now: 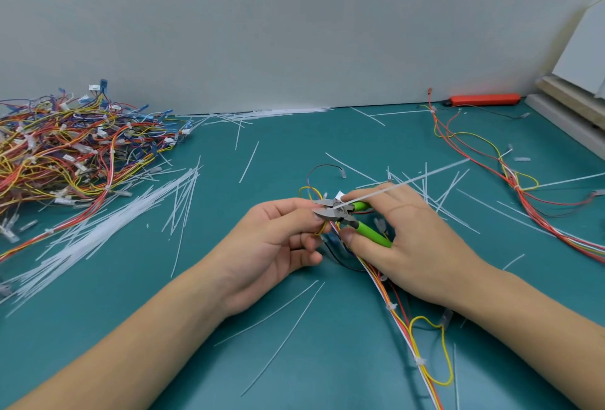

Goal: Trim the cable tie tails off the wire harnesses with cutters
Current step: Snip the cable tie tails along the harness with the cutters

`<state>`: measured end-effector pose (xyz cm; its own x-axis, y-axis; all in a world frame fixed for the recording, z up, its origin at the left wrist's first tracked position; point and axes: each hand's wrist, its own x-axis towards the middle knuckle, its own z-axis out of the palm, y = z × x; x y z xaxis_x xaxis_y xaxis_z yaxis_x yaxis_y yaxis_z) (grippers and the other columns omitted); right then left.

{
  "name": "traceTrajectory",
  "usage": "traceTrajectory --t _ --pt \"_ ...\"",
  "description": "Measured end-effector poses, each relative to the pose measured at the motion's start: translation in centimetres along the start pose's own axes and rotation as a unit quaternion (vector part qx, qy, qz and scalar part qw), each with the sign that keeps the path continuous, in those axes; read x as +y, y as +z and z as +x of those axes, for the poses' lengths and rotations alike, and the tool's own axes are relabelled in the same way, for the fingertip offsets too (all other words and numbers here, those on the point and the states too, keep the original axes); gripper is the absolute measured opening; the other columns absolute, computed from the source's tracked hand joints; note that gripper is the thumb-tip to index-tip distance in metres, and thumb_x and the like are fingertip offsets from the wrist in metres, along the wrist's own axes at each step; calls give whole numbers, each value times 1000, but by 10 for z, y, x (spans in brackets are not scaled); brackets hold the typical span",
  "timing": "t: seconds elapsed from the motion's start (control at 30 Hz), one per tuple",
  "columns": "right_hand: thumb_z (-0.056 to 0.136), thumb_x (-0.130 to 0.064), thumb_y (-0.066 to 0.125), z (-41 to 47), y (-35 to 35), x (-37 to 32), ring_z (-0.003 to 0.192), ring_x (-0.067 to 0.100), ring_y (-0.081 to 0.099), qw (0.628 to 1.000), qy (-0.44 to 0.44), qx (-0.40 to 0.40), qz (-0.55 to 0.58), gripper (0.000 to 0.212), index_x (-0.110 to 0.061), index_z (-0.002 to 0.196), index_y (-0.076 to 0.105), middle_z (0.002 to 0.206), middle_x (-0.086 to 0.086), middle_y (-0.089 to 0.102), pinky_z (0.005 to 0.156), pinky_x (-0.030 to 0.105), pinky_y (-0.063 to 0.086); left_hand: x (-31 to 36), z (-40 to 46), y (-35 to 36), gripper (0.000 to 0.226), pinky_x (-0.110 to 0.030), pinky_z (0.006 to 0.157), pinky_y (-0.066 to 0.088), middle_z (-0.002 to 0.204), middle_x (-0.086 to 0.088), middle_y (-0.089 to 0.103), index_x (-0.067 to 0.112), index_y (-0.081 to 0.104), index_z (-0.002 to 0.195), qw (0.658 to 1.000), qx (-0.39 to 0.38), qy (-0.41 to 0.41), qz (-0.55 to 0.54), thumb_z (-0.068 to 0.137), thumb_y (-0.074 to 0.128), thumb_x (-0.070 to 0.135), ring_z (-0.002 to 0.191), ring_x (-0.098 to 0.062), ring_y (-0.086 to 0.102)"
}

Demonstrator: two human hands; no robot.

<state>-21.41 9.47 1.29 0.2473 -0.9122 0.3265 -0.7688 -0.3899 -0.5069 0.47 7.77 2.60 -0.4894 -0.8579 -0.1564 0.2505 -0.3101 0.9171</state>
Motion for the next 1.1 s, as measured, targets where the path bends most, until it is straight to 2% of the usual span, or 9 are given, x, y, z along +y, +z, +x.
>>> traceTrajectory --t 0.13,0.2,0.27,0.37,0.53,0.6,0.7,0.8,1.1 --pt "86 -56 58 0 1 1 105 6 51 1000 -1 6 -7 30 -41 111 63 102 -23 59 95 26 43 0 0 1 20 -26 59 54 83 -7 67 5 74 101 1000 0 0 -1 83 70 11 62 -13 51" --pt "85 -58 57 1 1 2 93 6 53 1000 1 10 0 23 -37 93 63 85 -18 59 83 27 45 1 0 1 23 -26 60 54 83 -6 67 2 72 104 1000 -4 -2 3 83 71 13 62 -13 52" --pt "83 -60 56 1 1 3 84 8 51 1000 6 14 6 27 -35 73 53 76 -11 56 70 28 43 1 -1 0 22 -26 61 54 83 -6 68 3 72 103 1000 -12 -3 11 84 72 14 62 -13 53" --pt "81 -57 57 1 1 3 80 7 49 1000 11 13 -1 33 -34 64 40 61 -8 46 64 35 42 1 -3 0 17 -27 62 54 86 -7 70 6 75 98 1000 -20 -2 23 84 72 13 63 -13 53" --pt "82 -64 53 0 0 4 83 7 52 1000 7 13 9 32 -34 71 54 67 -12 54 70 33 46 1 -3 1 18 -27 62 55 86 -8 70 5 75 99 1000 -12 -4 23 83 72 13 62 -13 54" --pt "82 -64 54 0 -1 3 91 6 56 1000 0 7 23 31 -37 92 68 83 -19 63 79 28 48 1 -3 1 20 -27 62 55 85 -9 70 5 75 101 1000 -6 -7 18 83 72 12 61 -13 54" --pt "85 -57 63 0 -2 3 99 3 57 999 -2 2 34 33 -38 111 72 97 -22 66 85 22 43 1 -2 1 14 -27 62 55 84 -8 69 8 77 95 1000 -5 -8 22 82 72 12 61 -13 53" --pt "87 -47 70 1 -1 3 100 1 58 999 2 5 41 27 -39 112 72 101 -23 68 86 18 43 1 -1 1 12 -27 62 54 85 -7 68 9 78 93 1000 -12 -6 28 83 71 12 62 -13 52" --pt "85 -54 65 0 -2 1 98 4 57 999 12 9 30 28 -34 104 69 96 -20 65 83 18 42 1 -2 0 13 -28 62 55 86 -9 70 8 77 95 1000 -13 -9 24 83 71 12 62 -13 53"
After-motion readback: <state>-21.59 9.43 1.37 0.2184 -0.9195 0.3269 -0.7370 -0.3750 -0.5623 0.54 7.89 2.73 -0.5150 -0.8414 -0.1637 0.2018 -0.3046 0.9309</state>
